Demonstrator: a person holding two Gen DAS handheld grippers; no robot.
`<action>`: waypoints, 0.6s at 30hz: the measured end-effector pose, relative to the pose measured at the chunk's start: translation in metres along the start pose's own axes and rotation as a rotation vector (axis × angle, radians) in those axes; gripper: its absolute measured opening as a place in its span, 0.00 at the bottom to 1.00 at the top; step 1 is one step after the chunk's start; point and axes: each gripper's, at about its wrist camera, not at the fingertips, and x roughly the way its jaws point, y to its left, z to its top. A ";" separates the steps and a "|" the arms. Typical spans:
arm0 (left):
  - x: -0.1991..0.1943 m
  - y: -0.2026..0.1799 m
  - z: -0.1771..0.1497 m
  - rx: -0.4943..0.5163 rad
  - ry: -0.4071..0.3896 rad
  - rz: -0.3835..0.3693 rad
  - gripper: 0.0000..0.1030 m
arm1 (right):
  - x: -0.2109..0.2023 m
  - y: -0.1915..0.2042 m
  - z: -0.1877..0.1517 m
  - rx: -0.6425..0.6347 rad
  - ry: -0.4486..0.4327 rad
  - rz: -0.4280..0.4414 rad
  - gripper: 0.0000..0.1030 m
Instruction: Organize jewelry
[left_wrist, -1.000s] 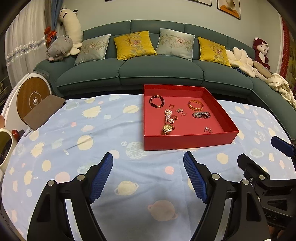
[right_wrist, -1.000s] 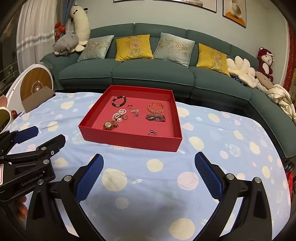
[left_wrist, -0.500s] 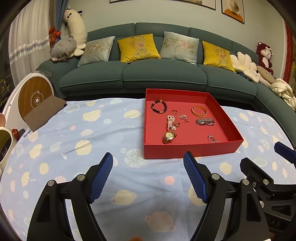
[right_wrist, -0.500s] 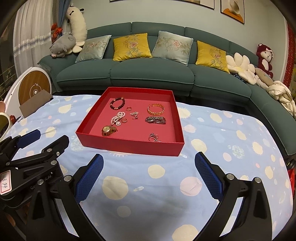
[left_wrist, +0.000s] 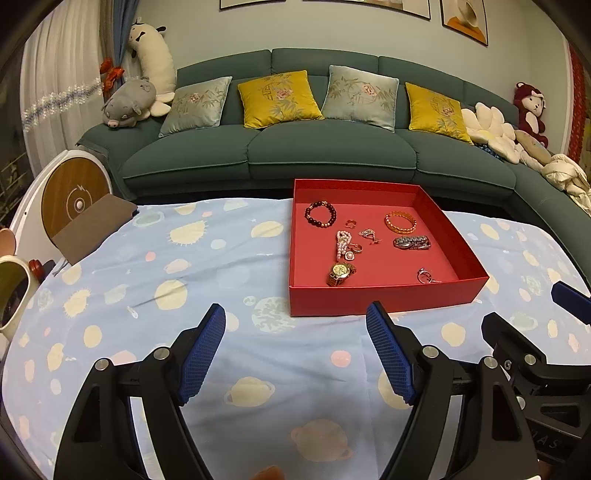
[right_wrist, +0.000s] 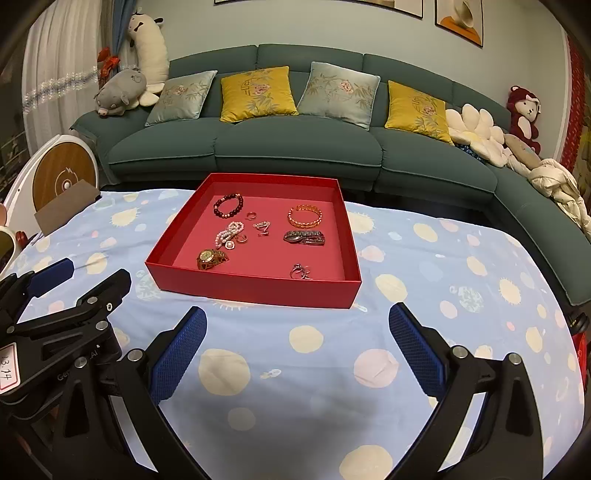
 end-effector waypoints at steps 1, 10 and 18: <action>0.000 0.000 0.000 0.000 0.000 0.001 0.73 | 0.000 0.000 0.000 0.000 0.000 0.000 0.94; 0.001 0.000 -0.001 -0.004 -0.001 0.005 0.73 | 0.001 -0.001 -0.002 0.006 0.005 0.001 0.94; 0.000 0.000 -0.002 -0.004 -0.009 0.009 0.73 | 0.001 -0.001 -0.002 0.006 0.004 0.001 0.94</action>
